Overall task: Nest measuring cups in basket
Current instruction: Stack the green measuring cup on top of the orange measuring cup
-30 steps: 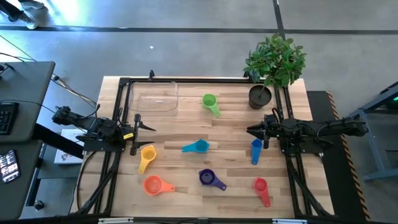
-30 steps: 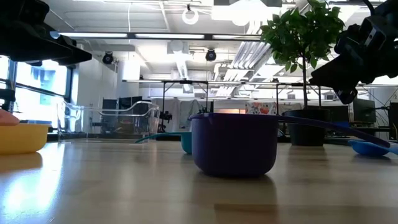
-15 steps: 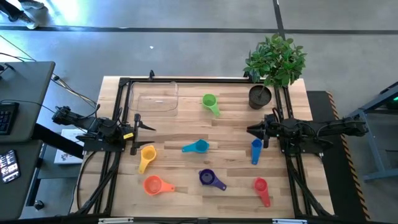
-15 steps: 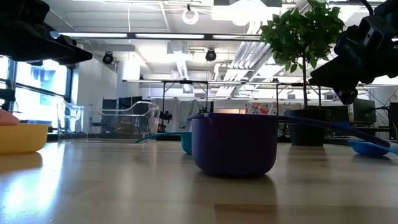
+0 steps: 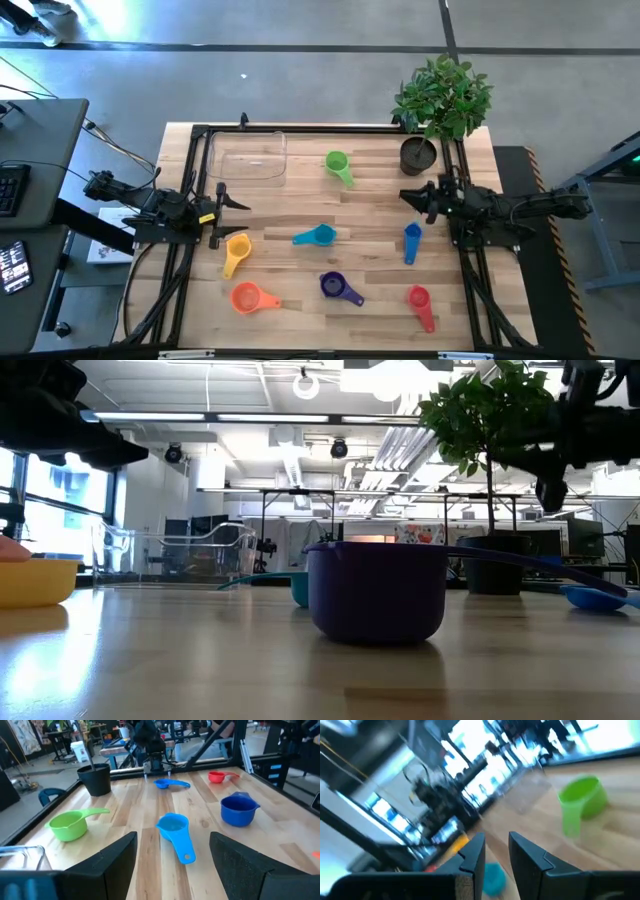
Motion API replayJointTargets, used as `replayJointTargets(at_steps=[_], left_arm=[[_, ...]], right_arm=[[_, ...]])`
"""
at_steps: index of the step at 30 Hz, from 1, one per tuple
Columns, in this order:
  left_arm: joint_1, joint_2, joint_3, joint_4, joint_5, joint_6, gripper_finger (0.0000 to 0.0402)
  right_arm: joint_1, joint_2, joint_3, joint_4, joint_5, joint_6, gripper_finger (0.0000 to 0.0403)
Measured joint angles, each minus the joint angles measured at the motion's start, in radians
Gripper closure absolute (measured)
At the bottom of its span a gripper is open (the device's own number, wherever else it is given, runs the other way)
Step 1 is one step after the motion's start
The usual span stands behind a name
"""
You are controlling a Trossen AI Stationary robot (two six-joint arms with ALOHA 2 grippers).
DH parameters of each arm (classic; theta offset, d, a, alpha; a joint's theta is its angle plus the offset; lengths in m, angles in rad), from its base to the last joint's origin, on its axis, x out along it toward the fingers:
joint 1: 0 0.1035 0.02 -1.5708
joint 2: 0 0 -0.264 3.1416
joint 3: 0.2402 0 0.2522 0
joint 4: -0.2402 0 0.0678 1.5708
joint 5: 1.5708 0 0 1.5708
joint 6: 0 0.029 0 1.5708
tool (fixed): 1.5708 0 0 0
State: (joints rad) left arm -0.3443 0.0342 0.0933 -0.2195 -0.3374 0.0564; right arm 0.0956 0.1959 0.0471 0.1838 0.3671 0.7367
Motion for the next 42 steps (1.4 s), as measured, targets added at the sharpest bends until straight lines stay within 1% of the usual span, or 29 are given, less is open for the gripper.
replayJointTargets(at_steps=[3,6,11,15,19,21,24,28,33,36,42], left_arm=[[0.000,0.000,0.000,0.001,-0.003,-0.022,0.0161],[0.000,0.000,0.000,0.004,-0.008,-0.087,0.0161],[0.000,0.000,0.000,0.005,-0.047,-0.140,0.0161],[0.000,0.000,0.000,0.004,-0.073,-0.141,0.0161],[0.000,0.000,0.000,0.004,-0.098,-0.141,0.0161],[0.000,0.000,0.000,0.005,-0.109,-0.141,0.0161],[0.000,0.000,0.000,0.004,-0.118,-0.142,0.0161],[0.000,0.000,0.000,0.004,-0.119,-0.141,0.0161],[0.000,0.000,0.000,0.004,-0.119,-0.142,0.0161],[0.000,0.000,0.000,0.004,-0.119,-0.143,0.0161],[0.000,0.000,0.000,0.004,-0.119,-0.283,0.0161]], right_arm=[[0.000,0.000,0.000,0.079,0.000,-0.023,0.0324],[0.000,0.000,0.000,0.163,0.000,-0.026,0.0324],[0.000,0.000,0.002,0.296,-0.004,-0.030,0.0324],[0.000,0.000,0.053,0.314,-0.037,-0.038,0.0324],[0.000,0.017,0.133,0.314,-0.087,-0.126,0.0324],[0.000,0.039,0.177,0.314,-0.092,-0.176,0.0324],[0.000,0.085,0.243,0.286,-0.092,-0.223,0.0324],[0.000,0.169,0.344,0.188,-0.093,-0.218,0.0324],[0.000,0.315,0.482,0.065,-0.097,-0.215,0.0324],[0.000,0.412,0.566,0.012,-0.126,-0.219,0.0324],[0.014,0.595,0.724,-0.140,-0.184,-0.218,0.0324]])
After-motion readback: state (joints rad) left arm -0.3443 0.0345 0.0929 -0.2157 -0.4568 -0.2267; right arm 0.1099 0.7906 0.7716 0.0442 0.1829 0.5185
